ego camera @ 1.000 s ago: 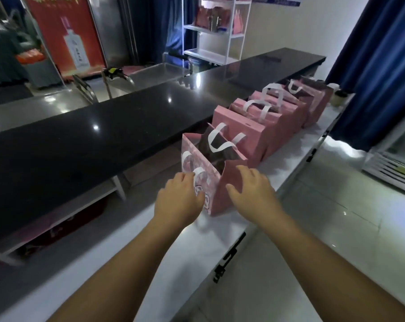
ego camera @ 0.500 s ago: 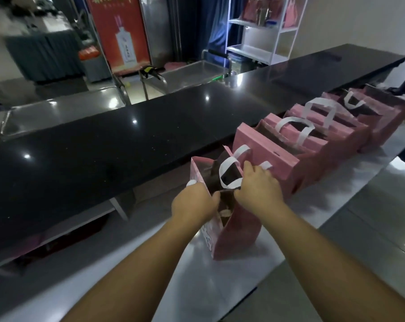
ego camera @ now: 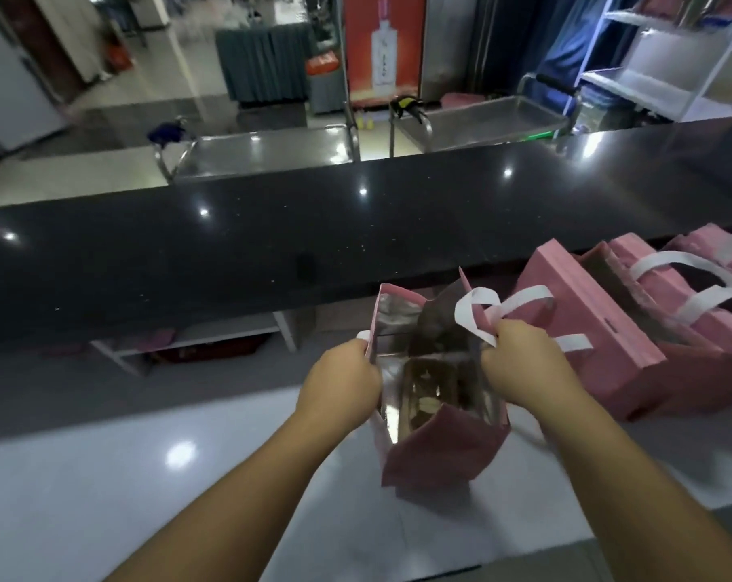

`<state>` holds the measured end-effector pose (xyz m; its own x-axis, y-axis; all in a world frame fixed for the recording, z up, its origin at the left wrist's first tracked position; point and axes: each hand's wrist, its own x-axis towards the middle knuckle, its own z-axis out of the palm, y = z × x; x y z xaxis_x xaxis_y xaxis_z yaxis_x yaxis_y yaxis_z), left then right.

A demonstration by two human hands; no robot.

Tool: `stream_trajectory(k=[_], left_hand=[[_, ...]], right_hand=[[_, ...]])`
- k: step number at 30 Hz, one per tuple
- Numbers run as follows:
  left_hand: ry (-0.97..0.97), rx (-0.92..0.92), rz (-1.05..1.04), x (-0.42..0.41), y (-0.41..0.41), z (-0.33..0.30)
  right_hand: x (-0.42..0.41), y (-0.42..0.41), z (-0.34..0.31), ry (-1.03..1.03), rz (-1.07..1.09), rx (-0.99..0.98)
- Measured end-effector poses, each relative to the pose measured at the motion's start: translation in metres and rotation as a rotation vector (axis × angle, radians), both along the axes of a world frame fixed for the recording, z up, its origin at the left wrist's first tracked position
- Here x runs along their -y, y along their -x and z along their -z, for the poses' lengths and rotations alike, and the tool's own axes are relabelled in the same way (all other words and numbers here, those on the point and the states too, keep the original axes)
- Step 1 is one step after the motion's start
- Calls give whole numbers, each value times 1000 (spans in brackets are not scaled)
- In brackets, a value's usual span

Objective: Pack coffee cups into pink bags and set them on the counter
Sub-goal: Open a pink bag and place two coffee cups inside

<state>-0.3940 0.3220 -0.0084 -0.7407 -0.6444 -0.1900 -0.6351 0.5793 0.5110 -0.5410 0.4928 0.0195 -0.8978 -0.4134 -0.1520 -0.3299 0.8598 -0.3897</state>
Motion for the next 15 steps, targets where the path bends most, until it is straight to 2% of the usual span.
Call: stream_trajectory(k=[7, 15], left_hand=[[-33, -72, -244, 28, -134, -15], [5, -185, -602, 38, -359, -19]], right_hand=[[75, -77, -1, 60, -305, 50], [164, -271, -5, 59, -673, 6]])
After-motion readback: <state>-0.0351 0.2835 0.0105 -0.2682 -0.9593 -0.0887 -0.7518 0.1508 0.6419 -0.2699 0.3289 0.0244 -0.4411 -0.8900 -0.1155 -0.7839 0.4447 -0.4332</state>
